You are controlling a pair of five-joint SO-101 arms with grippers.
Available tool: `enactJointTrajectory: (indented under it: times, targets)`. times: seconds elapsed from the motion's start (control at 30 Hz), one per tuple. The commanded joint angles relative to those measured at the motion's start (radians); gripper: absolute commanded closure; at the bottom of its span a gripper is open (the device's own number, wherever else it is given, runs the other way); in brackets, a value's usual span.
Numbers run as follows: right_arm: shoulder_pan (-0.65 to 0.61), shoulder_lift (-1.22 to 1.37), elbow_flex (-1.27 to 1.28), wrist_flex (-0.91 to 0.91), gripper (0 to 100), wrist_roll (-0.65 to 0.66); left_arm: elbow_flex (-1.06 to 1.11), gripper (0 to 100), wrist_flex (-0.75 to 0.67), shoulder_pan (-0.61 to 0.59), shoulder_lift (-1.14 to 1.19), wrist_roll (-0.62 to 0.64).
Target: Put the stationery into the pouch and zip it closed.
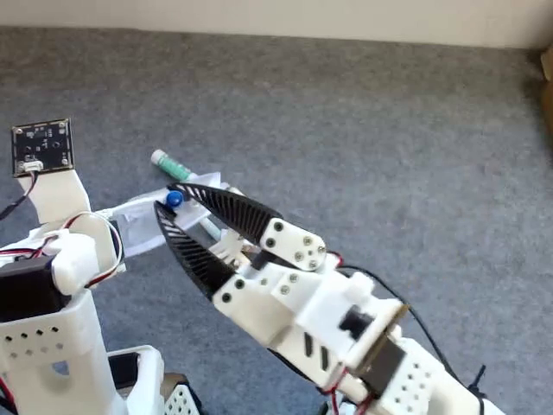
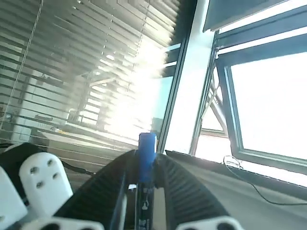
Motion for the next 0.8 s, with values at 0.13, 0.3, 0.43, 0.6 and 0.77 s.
enactJointTrajectory:
  times: [0.13, 0.3, 0.43, 0.6, 0.77]
  targets:
    - [-0.012, 0.058, 0.111, -0.111, 99.3, 0.129, -0.001, 99, -0.018, -0.012, 0.019, 0.011]
    - [-0.012, 0.016, 0.226, -0.111, 99.3, 0.126, -0.001, 99, -0.018, -0.012, 0.019, 0.011]
    - [-0.012, 0.005, 0.317, -0.111, 99.3, 0.127, -0.001, 99, -0.018, -0.012, 0.019, 0.011]
    - [-0.013, 0.005, 0.394, -0.111, 99.3, 0.127, -0.001, 99, -0.018, -0.012, 0.019, 0.011]
    - [-0.013, 0.007, 0.415, -0.107, 98.9, 0.123, -0.001, 99, -0.018, -0.012, 0.019, 0.011]
